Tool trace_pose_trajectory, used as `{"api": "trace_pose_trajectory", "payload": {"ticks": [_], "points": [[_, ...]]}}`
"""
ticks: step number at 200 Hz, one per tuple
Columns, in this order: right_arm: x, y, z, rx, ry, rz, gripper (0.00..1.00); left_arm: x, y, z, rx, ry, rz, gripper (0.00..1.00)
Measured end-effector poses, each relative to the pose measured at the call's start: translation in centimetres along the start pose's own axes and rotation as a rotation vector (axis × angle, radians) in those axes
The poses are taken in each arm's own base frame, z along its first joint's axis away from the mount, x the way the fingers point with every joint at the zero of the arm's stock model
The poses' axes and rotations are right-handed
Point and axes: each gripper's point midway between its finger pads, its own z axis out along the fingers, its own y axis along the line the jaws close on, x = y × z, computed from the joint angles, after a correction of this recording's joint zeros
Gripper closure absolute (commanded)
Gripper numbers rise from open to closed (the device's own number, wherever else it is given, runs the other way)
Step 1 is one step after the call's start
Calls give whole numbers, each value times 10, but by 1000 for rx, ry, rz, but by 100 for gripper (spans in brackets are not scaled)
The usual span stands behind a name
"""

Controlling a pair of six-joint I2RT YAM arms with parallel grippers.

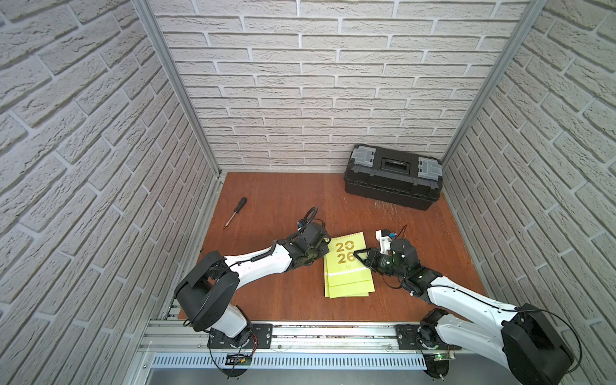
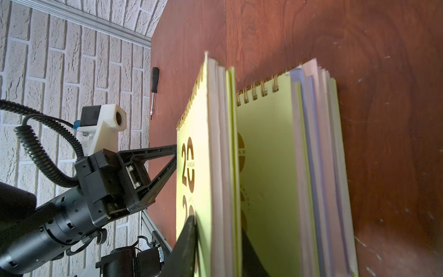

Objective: Stack the calendars
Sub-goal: Place the calendar at the calendar.

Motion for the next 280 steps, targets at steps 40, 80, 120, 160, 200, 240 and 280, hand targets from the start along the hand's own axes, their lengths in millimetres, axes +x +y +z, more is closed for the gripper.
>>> {"api": "trace_pose_trajectory", "payload": {"ticks": [40, 80, 120, 160, 200, 240, 280], "points": [[-2, 0, -1, 22, 1, -15, 74, -3, 0, 0, 1, -2, -4, 93], [-2, -4, -1, 46, 3, -25, 72, -6, 0, -1, 8, -6, -11, 93], [-2, -5, -1, 67, 6, -35, 70, -7, -1, -2, 11, -7, -12, 93], [-1, -7, -2, 100, 11, -56, 67, -6, -1, -2, 12, -6, -12, 93], [2, -12, -3, 137, 19, -72, 65, -6, -1, -2, 12, -5, -12, 93], [-2, -16, -6, 193, 12, -90, 63, -6, -1, -2, 12, -5, -12, 93], [-2, -26, -7, 242, 15, -91, 61, -6, -1, -2, 13, -5, -12, 93]]}}
